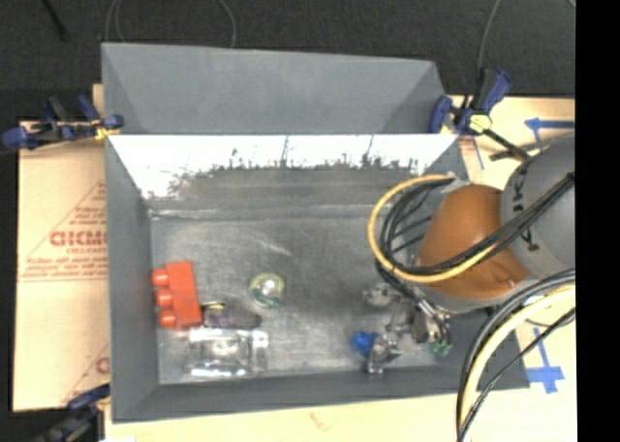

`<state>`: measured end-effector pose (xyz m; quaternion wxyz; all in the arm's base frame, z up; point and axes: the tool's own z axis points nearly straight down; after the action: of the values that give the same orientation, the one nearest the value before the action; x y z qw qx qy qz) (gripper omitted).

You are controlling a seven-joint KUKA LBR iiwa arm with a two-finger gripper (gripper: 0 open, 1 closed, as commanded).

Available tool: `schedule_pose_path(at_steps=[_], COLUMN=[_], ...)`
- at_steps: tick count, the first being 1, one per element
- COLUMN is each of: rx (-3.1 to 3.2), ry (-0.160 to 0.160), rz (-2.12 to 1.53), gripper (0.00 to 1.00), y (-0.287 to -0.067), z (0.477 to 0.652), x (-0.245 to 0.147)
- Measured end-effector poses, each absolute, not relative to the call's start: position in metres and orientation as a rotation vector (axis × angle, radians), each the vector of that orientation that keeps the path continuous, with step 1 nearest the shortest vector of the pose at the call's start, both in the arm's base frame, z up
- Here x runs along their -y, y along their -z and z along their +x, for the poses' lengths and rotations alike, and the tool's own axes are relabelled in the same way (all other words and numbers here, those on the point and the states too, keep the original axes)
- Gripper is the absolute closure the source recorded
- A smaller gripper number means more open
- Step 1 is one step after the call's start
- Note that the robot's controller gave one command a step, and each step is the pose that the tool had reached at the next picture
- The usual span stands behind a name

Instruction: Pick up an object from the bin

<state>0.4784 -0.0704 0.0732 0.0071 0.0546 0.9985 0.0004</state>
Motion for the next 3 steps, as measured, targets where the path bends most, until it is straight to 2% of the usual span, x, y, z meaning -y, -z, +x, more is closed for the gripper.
schedule_pose_path(at_steps=[1, 2, 3], rx=[-3.103, -3.098, -3.113], ry=[-0.006, 0.0, -0.001], rz=[0.371, 0.37, 0.363], gripper=[0.0, 1.0, 1.0], y=[-0.0738, -0.0764, -0.0795], z=[0.4765, 0.4784, 0.4803], x=[0.0856, 0.0884, 0.0886])
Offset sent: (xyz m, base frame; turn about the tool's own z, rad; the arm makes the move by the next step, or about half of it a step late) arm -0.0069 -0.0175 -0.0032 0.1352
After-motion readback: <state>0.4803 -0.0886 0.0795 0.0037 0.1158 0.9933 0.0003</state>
